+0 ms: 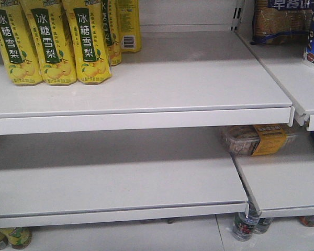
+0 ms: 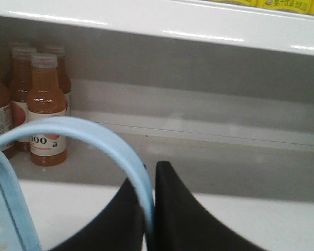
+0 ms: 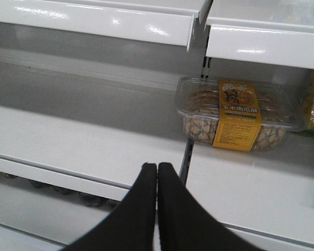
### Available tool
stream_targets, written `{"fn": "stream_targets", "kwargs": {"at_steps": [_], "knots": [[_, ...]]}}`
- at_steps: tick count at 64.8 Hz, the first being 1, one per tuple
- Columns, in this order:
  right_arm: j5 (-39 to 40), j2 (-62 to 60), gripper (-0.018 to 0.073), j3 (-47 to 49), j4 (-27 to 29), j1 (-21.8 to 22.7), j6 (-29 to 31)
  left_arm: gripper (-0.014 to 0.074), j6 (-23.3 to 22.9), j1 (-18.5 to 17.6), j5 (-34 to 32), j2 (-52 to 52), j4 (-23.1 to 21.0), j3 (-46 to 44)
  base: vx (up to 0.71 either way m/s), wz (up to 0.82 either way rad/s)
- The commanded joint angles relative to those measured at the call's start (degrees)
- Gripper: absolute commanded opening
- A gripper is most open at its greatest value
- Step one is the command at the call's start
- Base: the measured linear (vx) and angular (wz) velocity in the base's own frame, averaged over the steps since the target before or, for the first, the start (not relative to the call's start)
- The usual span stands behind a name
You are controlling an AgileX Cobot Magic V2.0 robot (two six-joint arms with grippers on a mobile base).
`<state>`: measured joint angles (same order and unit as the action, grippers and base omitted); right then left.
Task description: Place coke in basket with both arms
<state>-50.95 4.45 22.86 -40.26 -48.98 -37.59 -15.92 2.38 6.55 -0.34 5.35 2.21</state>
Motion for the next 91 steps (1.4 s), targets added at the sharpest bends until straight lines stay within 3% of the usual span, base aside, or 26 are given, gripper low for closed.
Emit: {"fn": "stream_targets", "kwargs": {"at_steps": [1, 42, 91], "knots": [[3.45, 0.86, -0.0006, 1.27, -2.63, 0.17, 0.06, -0.0006, 2.10, 0.27, -8.80, -1.30, 1.80, 0.54, 0.00, 0.00], [3.45, 0.86, -0.0005, 1.27, -2.63, 0.17, 0.06, -0.0006, 1.98, 2.96, -11.28, -1.30, 0.76, 0.54, 0.00, 0.00], [3.45, 0.86, -0.0005, 1.27, -2.63, 0.17, 0.06, -0.0006, 2.03, 2.97, -10.99, -1.30, -0.16, 0.49, 0.00, 0.00]]}}
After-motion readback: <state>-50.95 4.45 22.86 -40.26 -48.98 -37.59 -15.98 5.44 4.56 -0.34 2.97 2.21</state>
